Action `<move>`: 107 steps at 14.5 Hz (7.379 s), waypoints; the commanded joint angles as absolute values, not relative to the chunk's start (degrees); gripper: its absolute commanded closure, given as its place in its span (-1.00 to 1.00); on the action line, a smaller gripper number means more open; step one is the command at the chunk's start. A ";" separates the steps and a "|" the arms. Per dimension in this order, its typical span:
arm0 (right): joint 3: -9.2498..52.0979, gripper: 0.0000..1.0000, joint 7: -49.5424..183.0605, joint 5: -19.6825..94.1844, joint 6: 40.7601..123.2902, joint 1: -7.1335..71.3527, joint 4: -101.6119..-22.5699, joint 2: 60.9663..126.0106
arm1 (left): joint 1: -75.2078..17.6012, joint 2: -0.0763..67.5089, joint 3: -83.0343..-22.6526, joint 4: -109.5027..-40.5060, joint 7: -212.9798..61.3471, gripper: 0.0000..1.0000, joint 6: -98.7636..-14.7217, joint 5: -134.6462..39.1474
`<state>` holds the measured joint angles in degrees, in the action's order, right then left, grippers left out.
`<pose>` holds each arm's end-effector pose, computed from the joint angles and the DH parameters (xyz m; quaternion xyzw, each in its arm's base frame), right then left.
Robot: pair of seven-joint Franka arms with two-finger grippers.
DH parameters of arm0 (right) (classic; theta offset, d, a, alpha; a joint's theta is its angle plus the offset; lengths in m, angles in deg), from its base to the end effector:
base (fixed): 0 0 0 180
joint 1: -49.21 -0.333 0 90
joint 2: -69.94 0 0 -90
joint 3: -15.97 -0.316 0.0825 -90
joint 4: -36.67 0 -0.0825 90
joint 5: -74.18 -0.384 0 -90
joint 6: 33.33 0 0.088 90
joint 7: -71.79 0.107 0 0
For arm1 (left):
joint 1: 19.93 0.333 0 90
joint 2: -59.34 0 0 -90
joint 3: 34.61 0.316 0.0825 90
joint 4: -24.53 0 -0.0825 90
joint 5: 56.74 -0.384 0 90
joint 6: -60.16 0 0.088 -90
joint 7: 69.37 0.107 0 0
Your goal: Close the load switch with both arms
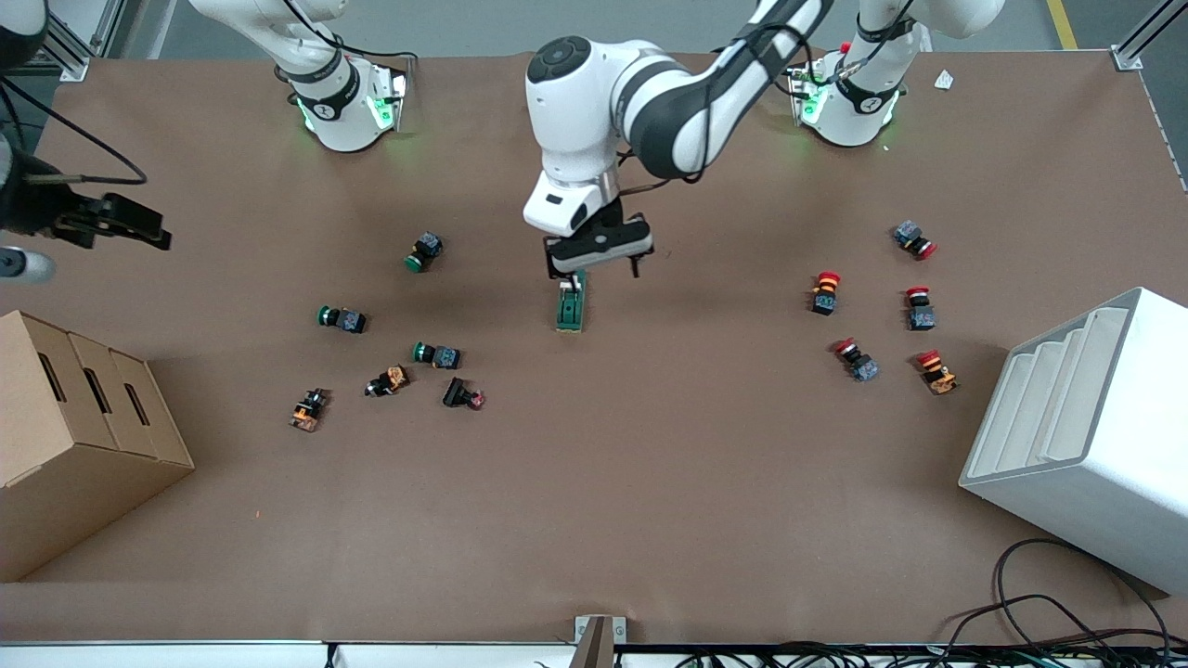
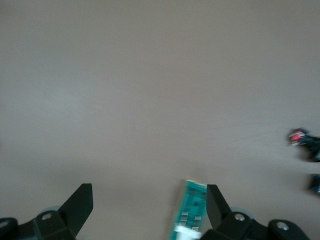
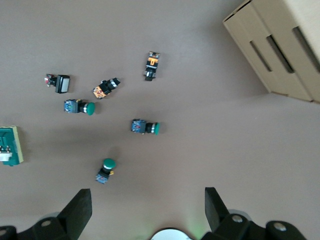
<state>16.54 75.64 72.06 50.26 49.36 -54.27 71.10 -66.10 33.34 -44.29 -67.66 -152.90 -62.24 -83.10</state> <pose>0.5469 -0.0025 0.5969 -0.9963 0.0391 0.0747 0.0164 0.4140 -0.5495 0.3782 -0.9770 -0.1328 -0.1658 0.0173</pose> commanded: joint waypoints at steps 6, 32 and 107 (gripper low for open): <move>16.24 -1.00 92.34 66.45 51.83 43.85 -55.79 75.73 | -73.80 29.91 -44.10 -81.81 -190.26 -0.98 -77.13 -117.33; 16.15 -1.00 118.63 44.05 108.58 10.02 -79.60 90.76 | -81.28 9.59 -43.92 -78.12 -215.97 -0.99 -64.38 -157.20; 17.56 -1.00 92.37 73.02 69.70 36.55 -52.19 93.95 | -78.99 15.29 -44.19 -75.49 -205.10 -1.00 -66.23 -147.82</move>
<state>18.65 94.82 68.81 71.93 35.29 -49.51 98.85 -80.15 12.43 -44.06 -76.20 -210.45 -64.51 -152.18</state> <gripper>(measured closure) 0.000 0.000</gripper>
